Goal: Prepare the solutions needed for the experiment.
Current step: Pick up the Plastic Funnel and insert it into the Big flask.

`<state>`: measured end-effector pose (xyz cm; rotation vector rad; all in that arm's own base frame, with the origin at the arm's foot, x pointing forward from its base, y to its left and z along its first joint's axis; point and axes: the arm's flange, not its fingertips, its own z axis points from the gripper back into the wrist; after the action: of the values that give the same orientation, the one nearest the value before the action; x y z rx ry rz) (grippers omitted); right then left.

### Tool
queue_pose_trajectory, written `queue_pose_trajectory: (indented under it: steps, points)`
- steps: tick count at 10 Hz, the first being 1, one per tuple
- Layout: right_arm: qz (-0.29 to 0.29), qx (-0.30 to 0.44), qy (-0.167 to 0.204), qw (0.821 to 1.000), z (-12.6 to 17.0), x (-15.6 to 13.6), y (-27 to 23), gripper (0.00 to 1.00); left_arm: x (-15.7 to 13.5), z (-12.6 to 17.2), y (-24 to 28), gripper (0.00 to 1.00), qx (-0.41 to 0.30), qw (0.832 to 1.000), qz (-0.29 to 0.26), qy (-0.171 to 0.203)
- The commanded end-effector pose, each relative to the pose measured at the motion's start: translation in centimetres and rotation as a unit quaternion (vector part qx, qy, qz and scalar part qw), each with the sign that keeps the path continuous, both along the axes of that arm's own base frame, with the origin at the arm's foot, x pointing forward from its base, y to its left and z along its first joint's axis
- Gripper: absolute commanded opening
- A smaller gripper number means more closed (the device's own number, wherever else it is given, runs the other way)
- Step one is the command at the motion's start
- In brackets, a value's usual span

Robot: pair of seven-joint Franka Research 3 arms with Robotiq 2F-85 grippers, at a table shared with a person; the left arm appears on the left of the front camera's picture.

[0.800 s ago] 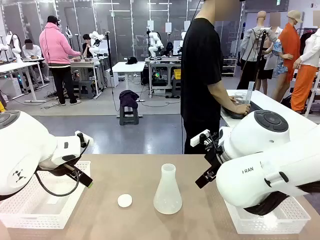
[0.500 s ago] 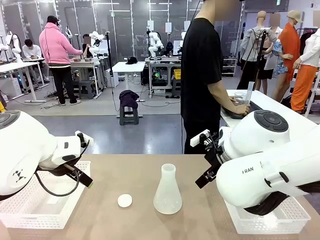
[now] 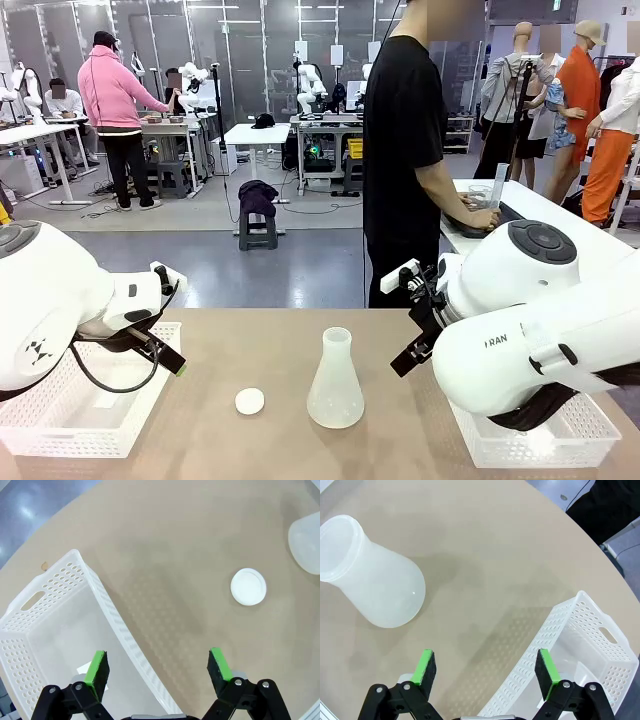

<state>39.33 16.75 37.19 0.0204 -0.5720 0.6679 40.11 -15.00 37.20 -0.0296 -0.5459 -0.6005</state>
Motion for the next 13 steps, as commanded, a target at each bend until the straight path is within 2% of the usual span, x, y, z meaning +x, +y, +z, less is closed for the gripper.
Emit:
queue_pose_trajectory:
  steps: [1,13]
  points:
    - [-0.001,0.001,0.000,1.000,0.00,0.01,-0.01,1.00,0.01,0.00,0.02,1.00,0.000,1.000,0.000,0.000]
    - [-0.001,0.001,0.000,1.000,0.00,0.01,-0.01,1.00,0.01,0.00,0.02,1.00,0.000,1.000,0.000,0.000]
